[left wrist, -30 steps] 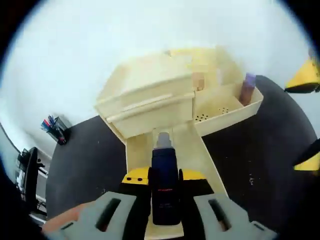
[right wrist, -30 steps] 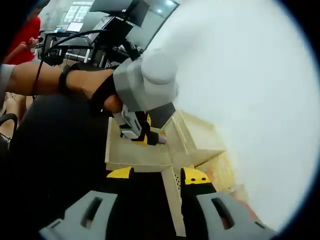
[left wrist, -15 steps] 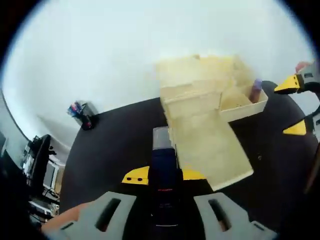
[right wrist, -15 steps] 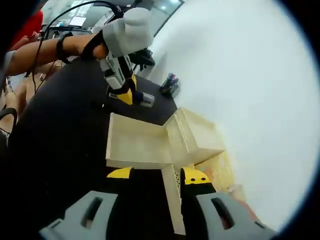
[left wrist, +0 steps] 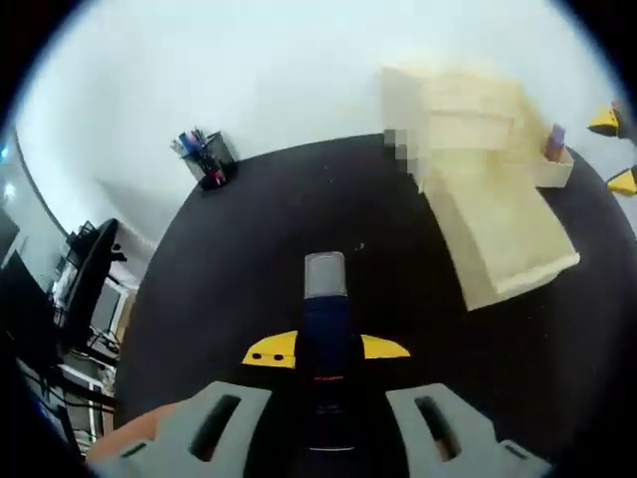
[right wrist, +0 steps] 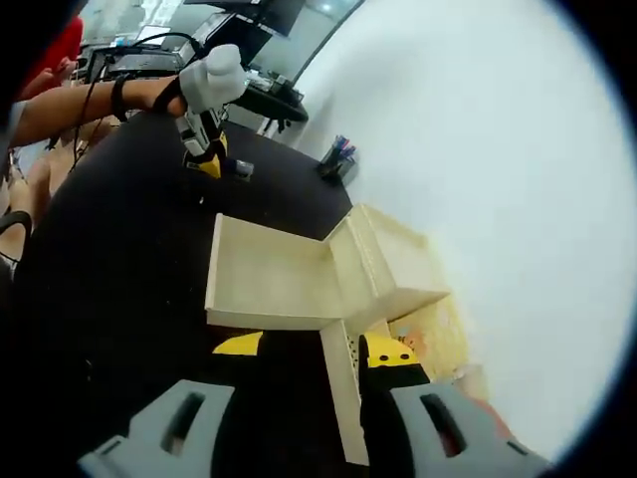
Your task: Open the drawer, pick up the cosmetic bottles from the table one by one, place them into the drawer, release the gripper, close the drawer, and move the gripper away
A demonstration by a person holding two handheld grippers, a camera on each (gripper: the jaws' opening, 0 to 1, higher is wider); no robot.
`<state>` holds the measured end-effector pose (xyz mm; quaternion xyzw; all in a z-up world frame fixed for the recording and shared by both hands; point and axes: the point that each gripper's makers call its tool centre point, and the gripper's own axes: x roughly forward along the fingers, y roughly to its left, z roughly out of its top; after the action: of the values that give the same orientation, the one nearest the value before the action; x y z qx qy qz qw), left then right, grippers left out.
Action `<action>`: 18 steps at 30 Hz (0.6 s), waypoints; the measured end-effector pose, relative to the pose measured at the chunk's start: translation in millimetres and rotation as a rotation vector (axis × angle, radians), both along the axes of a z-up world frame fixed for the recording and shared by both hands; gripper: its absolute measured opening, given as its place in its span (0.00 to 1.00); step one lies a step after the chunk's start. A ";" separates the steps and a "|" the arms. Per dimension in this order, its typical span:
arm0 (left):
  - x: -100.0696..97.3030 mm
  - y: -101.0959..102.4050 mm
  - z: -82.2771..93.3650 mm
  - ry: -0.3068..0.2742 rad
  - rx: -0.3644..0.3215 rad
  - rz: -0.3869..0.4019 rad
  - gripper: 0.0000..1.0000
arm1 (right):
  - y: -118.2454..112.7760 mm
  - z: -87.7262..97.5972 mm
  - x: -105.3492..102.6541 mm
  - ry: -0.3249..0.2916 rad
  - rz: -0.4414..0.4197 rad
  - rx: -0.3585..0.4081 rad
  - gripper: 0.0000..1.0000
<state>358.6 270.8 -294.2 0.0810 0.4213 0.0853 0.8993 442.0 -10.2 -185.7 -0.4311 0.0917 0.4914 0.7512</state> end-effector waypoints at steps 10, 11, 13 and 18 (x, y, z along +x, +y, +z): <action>-10.4 13.0 -28.4 0.031 -0.020 0.015 0.17 | -1.2 -3.0 -0.1 -0.004 0.005 -0.027 0.32; -10.6 12.6 -29.9 0.031 -0.023 0.015 0.17 | -1.6 -3.0 0.3 -0.004 0.005 -0.029 0.32; -11.2 12.4 -32.8 0.031 -0.021 0.003 0.17 | -2.2 -2.0 1.5 -0.002 0.002 -0.029 0.32; -11.1 10.7 -31.1 0.019 -0.021 -0.048 0.18 | -4.8 -4.5 0.2 0.002 0.000 -0.036 0.32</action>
<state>347.5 281.5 -325.3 0.0827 0.4288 0.0583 0.8977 442.2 -15.0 -190.2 -0.4442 0.1014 0.4899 0.7432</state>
